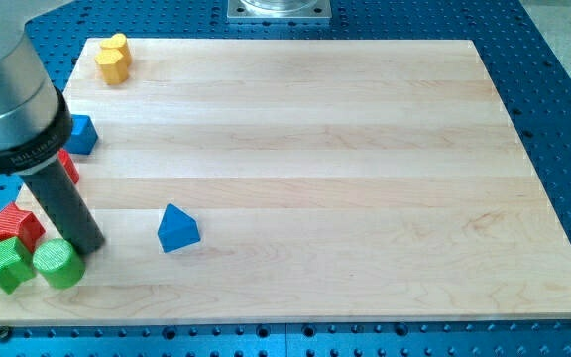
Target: Move the circles diagonal to each other
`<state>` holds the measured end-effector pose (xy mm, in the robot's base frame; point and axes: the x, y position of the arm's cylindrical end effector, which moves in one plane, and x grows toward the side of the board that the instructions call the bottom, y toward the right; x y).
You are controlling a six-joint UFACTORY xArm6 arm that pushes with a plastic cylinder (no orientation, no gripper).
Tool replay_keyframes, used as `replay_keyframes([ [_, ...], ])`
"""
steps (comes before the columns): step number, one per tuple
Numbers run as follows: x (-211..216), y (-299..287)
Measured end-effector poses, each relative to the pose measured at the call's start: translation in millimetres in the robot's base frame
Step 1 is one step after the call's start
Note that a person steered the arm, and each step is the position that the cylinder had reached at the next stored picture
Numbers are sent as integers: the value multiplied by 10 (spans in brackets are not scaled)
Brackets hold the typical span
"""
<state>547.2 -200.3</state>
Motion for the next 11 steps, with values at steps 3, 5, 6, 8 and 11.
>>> replay_keyframes([
  [3, -441, 262],
  [5, -1051, -332],
  [6, -833, -576],
  [8, -1227, 128],
  [11, -1555, -321],
])
